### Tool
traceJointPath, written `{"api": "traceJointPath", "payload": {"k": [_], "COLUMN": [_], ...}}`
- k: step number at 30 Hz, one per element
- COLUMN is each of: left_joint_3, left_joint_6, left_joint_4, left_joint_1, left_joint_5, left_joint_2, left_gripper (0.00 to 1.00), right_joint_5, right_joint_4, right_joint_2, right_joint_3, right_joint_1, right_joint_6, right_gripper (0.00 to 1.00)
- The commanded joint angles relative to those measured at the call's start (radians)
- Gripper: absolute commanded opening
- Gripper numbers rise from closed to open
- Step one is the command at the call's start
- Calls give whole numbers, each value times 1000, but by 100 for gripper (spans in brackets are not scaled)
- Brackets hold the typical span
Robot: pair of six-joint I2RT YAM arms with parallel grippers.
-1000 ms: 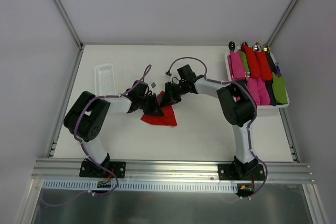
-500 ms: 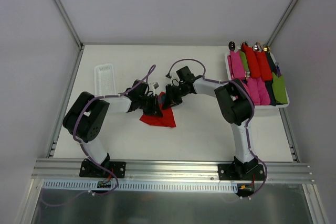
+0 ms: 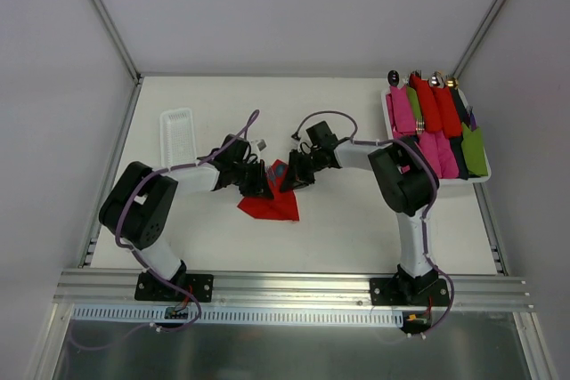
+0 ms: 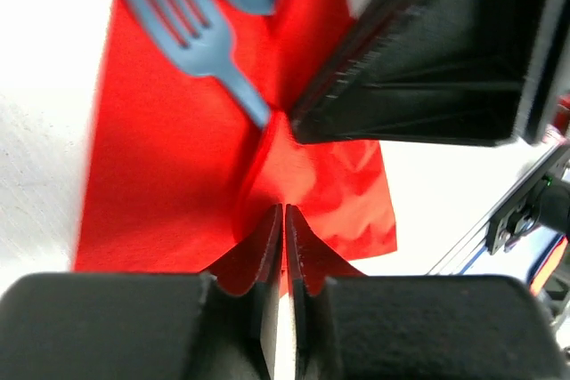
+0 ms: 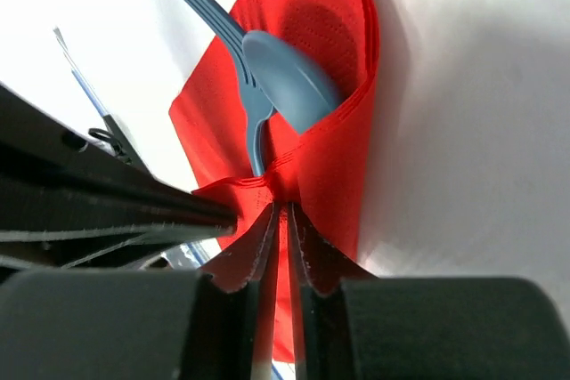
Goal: Place the utensils on the paper napkin and roll it up
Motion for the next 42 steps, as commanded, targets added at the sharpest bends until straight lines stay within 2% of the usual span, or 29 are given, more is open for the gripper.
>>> {"api": "traceJointPath", "payload": {"k": [1,7,17,26,33,42], "left_joint_3": [1,11,72,96,83,83], "left_joint_6": [-51,-55,14,34,31,28], "left_joint_4": [-15,-15,-77,-104,-104,-104], "left_joint_1": [0,2,2,2,1,2], "left_joint_5": [-21,-26,-49,-57,-61,-60], "left_joint_2": [27,78,137,144,122,117], "left_gripper": [3,0,0,0,0,0], "right_joint_5": [132,104,-2,102,170,145], "right_joint_4": [-37,-11,-21,-124,-189,-178], "right_joint_2": [-32,-92,-173,-132,-84,-127], "right_joint_3": [-93,-118,-40,106,99,62], "right_joint_1": [-6,-7,-15,27,50,47], "right_joint_6": [55,79,-71,-100,-129,-154], "right_gripper": [11,13,20,21,16,14]}}
